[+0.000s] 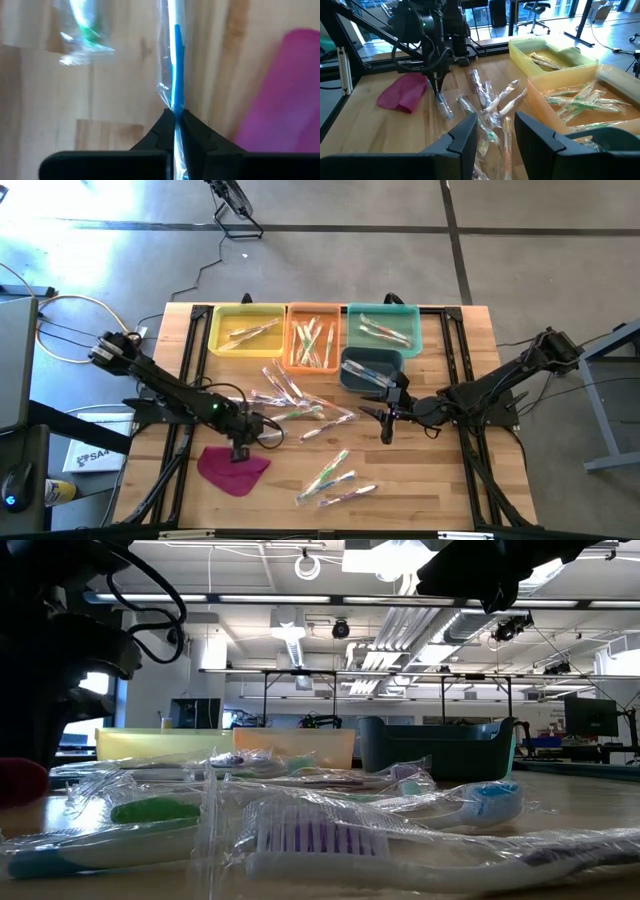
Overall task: Pick & Place Toothbrushes
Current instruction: Put the blue toothbrush into the dark blue bin
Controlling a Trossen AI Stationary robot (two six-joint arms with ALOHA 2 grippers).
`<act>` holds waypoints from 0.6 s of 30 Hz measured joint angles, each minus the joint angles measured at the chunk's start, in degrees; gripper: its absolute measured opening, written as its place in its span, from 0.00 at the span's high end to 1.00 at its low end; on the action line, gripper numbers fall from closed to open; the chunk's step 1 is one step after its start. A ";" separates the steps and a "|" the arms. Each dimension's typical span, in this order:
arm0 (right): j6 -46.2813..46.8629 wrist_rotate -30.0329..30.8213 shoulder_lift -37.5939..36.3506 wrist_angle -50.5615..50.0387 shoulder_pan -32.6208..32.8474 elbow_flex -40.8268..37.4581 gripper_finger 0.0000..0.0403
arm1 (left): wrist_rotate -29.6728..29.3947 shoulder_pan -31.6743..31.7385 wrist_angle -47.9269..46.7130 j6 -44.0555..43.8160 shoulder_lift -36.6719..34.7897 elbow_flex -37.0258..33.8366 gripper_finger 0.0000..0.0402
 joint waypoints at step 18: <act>0.42 -0.48 0.02 0.02 0.00 0.00 0.70 | -10.90 -0.02 -5.80 11.17 -9.36 9.03 1.00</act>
